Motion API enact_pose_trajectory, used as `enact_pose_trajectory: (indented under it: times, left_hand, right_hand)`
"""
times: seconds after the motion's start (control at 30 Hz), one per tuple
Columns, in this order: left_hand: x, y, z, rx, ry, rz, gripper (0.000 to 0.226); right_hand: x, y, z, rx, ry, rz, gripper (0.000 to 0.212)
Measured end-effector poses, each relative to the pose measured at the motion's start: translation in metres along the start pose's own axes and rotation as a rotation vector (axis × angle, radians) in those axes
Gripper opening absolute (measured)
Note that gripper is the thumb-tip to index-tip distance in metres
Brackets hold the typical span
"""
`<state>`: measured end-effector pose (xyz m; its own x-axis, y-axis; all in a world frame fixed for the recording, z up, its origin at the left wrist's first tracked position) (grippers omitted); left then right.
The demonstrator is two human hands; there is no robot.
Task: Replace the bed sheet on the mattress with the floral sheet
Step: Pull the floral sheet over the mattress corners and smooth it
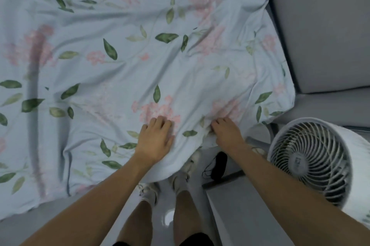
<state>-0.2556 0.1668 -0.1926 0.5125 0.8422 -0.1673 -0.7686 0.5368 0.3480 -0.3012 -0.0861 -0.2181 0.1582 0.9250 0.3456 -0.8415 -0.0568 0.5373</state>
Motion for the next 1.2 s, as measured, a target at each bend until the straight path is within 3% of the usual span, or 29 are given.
enact_pose_trajectory:
  times: [0.13,0.2,0.23,0.33,0.4,0.47,0.57,0.67,0.8,0.93,1.1,1.2]
  left_hand:
    - [-0.014,-0.041,0.028,0.019,-0.047,0.02,0.04]
    - [-0.021,-0.068,0.046,-0.019,-0.047,0.03,0.04]
    - [-0.024,-0.083,0.055,-0.039,-0.039,0.037,0.04]
    - [-0.03,-0.132,0.079,-0.101,-0.031,0.032,0.042]
    - [-0.031,-0.166,0.092,-0.133,-0.035,-0.003,0.044]
    - [-0.029,-0.201,0.105,-0.158,-0.037,-0.033,0.049]
    - [-0.027,-0.252,0.122,-0.204,-0.029,-0.084,0.057]
    - [-0.032,-0.304,0.132,-0.2,-0.035,-0.128,0.069]
    - [-0.054,-0.365,0.133,-0.099,-0.086,-0.197,0.097]
    - [-0.1,-0.405,0.118,0.106,-0.132,-0.209,0.116]
    - [-0.169,-0.4,0.09,0.219,-0.215,-0.217,0.117]
    - [-0.188,-0.392,0.097,0.031,-0.214,-0.285,0.092]
  right_hand:
    - [-0.011,0.001,0.03,0.508,0.141,-0.247,0.024]
    - [-0.021,-0.009,0.055,0.571,0.069,-0.286,0.026]
    - [-0.027,-0.02,0.071,0.496,-0.008,-0.292,0.023]
    - [-0.049,-0.063,0.128,0.056,-0.121,-0.252,0.015]
    - [-0.066,-0.09,0.158,-0.122,-0.074,-0.211,0.026]
    - [-0.085,-0.113,0.18,-0.2,-0.055,-0.236,0.045]
    - [-0.12,-0.144,0.198,-0.222,-0.06,-0.289,0.072]
    - [-0.153,-0.166,0.196,-0.131,-0.108,-0.275,0.091]
    - [-0.183,-0.157,0.184,-0.215,-0.073,-0.147,0.079]
    - [-0.219,-0.122,0.172,-0.284,-0.043,-0.266,0.075]
    - [-0.242,-0.079,0.157,-0.232,-0.102,-0.432,0.078]
    - [-0.238,-0.074,0.16,-0.184,-0.157,-0.514,0.082]
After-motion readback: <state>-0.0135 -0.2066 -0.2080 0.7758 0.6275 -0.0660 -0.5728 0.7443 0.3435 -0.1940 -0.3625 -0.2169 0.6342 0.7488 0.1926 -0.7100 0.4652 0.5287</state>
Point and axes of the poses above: each hand's wrist, its own y-axis away from the middle knuckle, its own z-axis out of the back of the hand, x = y × z, the point moved 5 cm from there along -y, towards the middle knuckle, and after that the axes turned 11 degrees about -y, right-handed, at the moved point
